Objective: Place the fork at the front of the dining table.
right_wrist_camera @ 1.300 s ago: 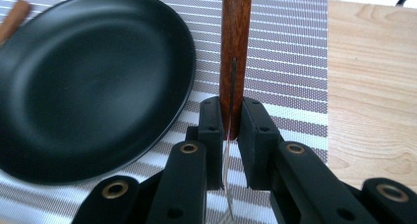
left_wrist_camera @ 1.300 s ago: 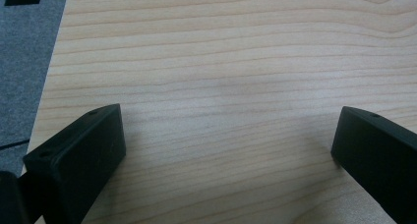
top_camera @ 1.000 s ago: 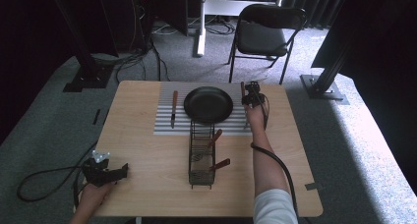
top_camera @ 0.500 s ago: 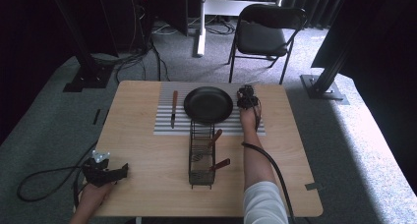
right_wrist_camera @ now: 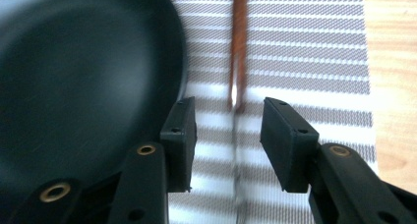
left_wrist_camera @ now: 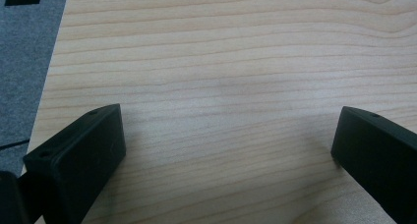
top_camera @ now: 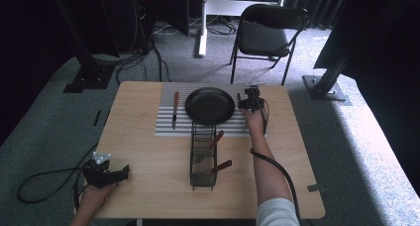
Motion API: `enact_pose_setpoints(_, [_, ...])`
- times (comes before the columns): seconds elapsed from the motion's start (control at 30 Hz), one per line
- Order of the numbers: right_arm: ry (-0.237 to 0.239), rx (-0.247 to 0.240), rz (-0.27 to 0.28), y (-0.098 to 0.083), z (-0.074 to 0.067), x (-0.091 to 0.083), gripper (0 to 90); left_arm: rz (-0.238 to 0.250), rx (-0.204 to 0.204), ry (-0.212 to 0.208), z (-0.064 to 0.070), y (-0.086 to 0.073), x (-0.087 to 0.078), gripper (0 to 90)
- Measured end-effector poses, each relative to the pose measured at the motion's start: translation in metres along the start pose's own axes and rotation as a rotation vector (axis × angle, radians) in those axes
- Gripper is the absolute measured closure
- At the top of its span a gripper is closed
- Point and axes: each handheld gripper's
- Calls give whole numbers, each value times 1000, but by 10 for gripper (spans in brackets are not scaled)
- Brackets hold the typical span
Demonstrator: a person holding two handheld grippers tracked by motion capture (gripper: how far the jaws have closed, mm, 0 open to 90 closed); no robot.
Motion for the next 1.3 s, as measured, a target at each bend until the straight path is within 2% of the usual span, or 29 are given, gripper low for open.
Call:
enact_pose_setpoints(0.07, [10, -6, 9, -6, 1, -8, 580, 0, 0, 0, 0, 0, 0, 0])
enact_pose_setpoints(0.1, [19, -11, 13, -10, 3, -12, 636, 0, 0, 0, 0, 0, 0, 0])
enact_pose_setpoints(0.17, [36, -18, 16, -19, 6, -18, 672, 0, 0, 0, 0, 0, 0, 0])
enact_pose_setpoints(0.27, [42, -15, 9, -30, 11, -21, 674, 0, 0, 0, 0, 0, 0, 0])
enact_pose_setpoints(0.43, [40, -11, -11, -40, 16, -17, 701, 0, 0, 0, 0, 0, 0, 0])
enact_pose_setpoints(0.6, [45, -1, -39, -43, 19, -6, 787, 0, -1, 0, 0, 0, 0, 0])
enact_pose_setpoints(0.9, [22, 27, -39, -45, 29, -2, 802, 0, 0, 0, 0, 0, 0, 0])
enact_pose_setpoints(1.0, [10, 38, -46, -47, 36, 0, 779, 0, -1, 0, 0, 0, 0, 0])
enact_pose_setpoints(1.1, [32, 72, -38, -50, 42, 0, 715, 0, 0, 0, 0, 0, 0, 0])
enact_pose_setpoints(1.23, [52, 66, -46, -53, 43, -1, 621, 0, 0, 0, 0, 0, 0, 0])
enact_pose_setpoints(1.3, [63, 61, -52, -55, 42, -1, 601, 0, -1, 0, 0, 0, 0, 0])
Point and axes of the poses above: each handheld gripper's, and its own axes: x roughly forward along the jaws, y roughly out of its top, z roughly to its right, and after that the axes turned 4 degrees about x, right-handed
